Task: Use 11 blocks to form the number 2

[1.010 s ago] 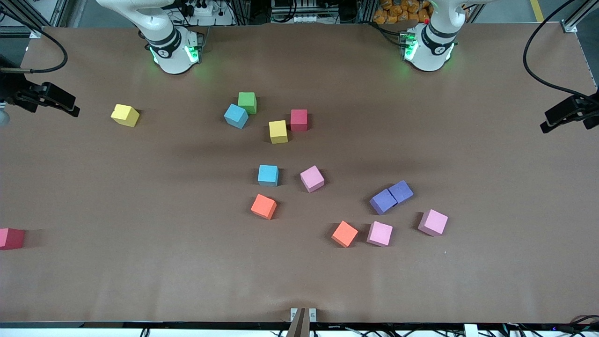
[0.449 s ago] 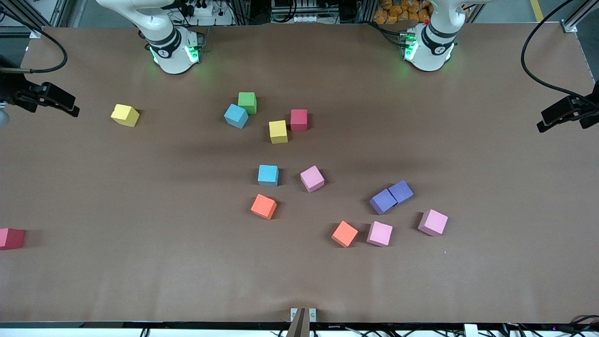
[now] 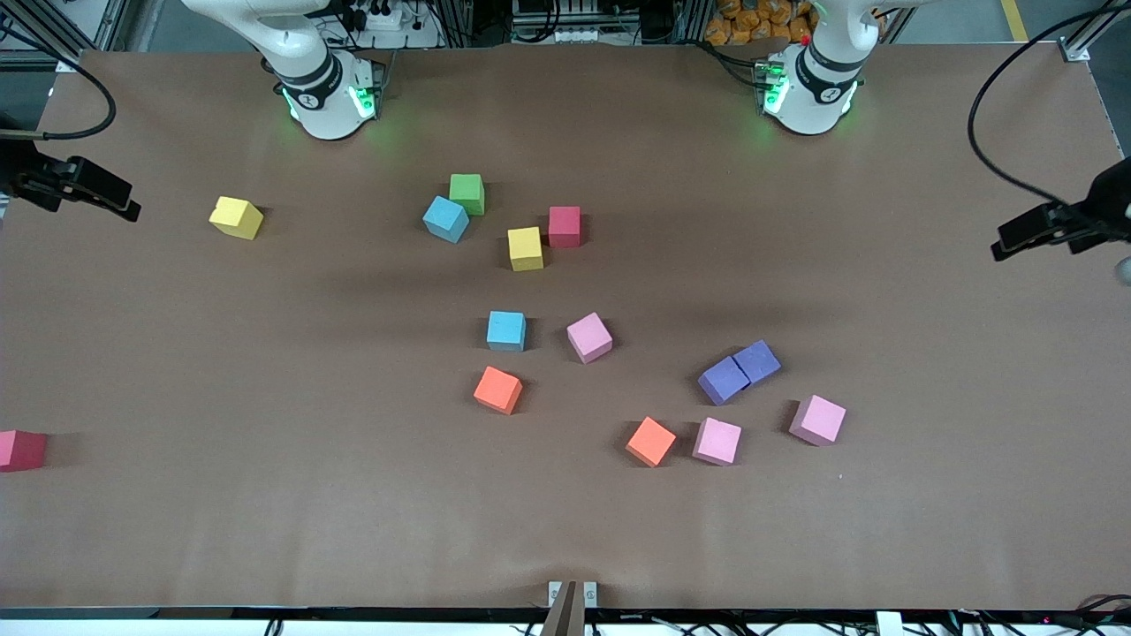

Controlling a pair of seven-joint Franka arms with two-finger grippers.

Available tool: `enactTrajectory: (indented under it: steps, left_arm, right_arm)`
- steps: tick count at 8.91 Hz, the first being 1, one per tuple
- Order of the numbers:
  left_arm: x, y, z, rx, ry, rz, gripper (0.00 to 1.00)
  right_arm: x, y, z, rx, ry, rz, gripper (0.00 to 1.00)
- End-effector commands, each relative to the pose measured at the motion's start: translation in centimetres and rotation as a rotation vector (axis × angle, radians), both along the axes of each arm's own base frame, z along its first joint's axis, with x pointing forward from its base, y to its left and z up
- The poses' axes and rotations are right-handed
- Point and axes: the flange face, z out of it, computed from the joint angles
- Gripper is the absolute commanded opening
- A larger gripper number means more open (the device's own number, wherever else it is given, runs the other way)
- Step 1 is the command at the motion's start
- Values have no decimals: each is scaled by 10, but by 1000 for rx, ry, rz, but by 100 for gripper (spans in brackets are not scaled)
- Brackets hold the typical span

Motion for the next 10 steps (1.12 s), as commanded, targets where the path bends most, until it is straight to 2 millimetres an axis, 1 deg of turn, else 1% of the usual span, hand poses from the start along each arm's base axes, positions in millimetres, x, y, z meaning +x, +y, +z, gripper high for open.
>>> enactTrajectory:
  steps: [1, 2, 3, 4, 5, 6, 7, 8, 9, 10]
  left_arm:
    - [-1, -18, -37, 10, -4, 31, 100]
    - [-1, -31, -56, 11, -9, 53, 100]
    - [-1, -38, -69, 10, -6, 63, 100]
    - [-4, -44, -87, 11, 6, 57, 100]
    - [-6, -56, -103, 8, 2, 45, 100]
    - [-8, -62, -116, 9, -1, 68, 100]
    - [-7, -68, -125, 9, 3, 80, 100]
    - [-3, -71, -137, 11, 21, 89, 100]
    - [2, -70, -145, 10, 24, 92, 100]
    - [6, -64, -153, 11, 27, 101, 100]
  right_arm:
    - [3, -1, 1, 17, 8, 7, 100]
    - [2, 10, 0, 23, 20, 23, 100]
    - [-3, 15, 0, 23, 43, 25, 100]
    - [-6, 31, -2, 20, 57, 46, 100]
    - [-10, 47, -7, 16, 93, 78, 100]
    - [-14, 65, -13, 11, 123, 101, 100]
    - [-18, 89, -15, 3, 128, 102, 100]
    - [-23, 117, -15, -5, 127, 119, 100]
    - [-26, 129, -16, -12, 128, 94, 100]
    - [-35, 155, -24, -27, 142, 89, 100]
